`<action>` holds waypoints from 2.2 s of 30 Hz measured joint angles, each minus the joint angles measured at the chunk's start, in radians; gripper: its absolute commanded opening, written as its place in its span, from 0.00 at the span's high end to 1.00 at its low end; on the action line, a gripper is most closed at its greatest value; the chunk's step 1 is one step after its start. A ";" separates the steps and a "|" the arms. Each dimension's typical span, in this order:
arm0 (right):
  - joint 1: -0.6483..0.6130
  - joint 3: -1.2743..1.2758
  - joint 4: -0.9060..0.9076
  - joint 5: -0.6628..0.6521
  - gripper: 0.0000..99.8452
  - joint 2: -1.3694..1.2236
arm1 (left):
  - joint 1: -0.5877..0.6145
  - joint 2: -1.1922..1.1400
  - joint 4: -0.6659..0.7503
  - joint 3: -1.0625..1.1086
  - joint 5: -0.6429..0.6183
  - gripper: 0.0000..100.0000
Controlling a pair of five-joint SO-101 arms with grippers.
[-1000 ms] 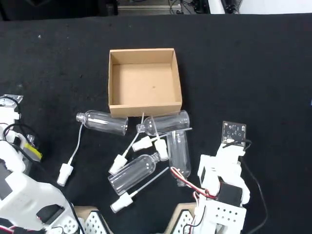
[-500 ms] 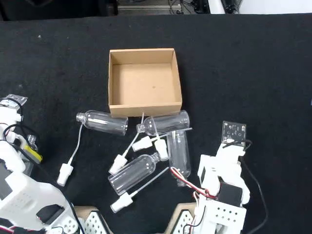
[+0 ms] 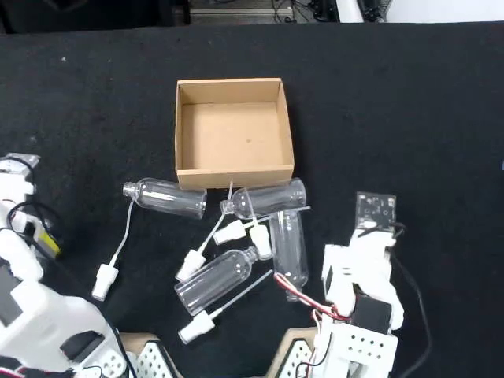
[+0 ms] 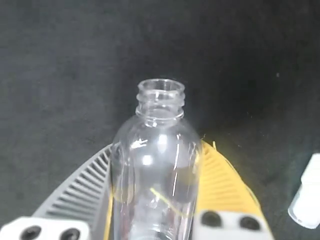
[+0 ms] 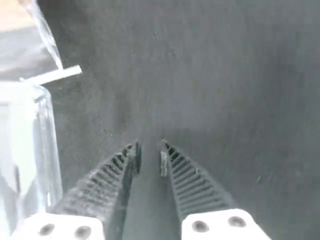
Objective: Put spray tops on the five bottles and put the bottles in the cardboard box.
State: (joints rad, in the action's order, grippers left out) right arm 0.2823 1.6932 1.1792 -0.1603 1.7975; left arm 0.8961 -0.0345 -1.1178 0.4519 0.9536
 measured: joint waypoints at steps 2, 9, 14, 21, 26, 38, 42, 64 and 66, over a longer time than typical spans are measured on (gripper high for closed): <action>0.000 0.000 -0.044 -0.117 0.95 0.000 | 0.002 0.075 -0.020 0.000 -0.038 0.97; -0.011 -0.031 -0.081 -0.330 0.95 0.000 | 0.002 0.414 0.025 0.028 -0.371 0.97; -0.025 -0.149 -0.069 -0.338 0.95 0.000 | -0.034 0.669 0.244 0.270 -0.624 0.97; -0.172 -0.361 0.086 -0.344 0.95 0.000 | -0.137 1.000 0.376 0.548 -0.822 0.97; -0.269 -0.474 0.126 -0.344 0.95 0.000 | -0.161 1.209 0.387 0.626 -0.971 0.97; -0.522 -0.701 0.117 -0.321 0.95 -0.451 | -0.170 1.723 0.537 0.928 -1.099 0.97; -0.695 -0.720 0.080 -0.269 0.95 -0.565 | -0.170 1.832 0.583 1.013 -1.099 0.97; -1.112 -1.005 -0.140 -0.130 0.83 -1.330 | -0.172 1.844 0.643 1.146 -1.099 0.97; -1.112 -1.028 -0.074 -0.158 0.83 -1.332 | -0.172 1.843 0.643 1.165 -1.099 0.97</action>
State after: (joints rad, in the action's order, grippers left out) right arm -0.8301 0.6651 1.1055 -0.3184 0.4657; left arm 0.7242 1.8082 -0.4749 1.6164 -0.1450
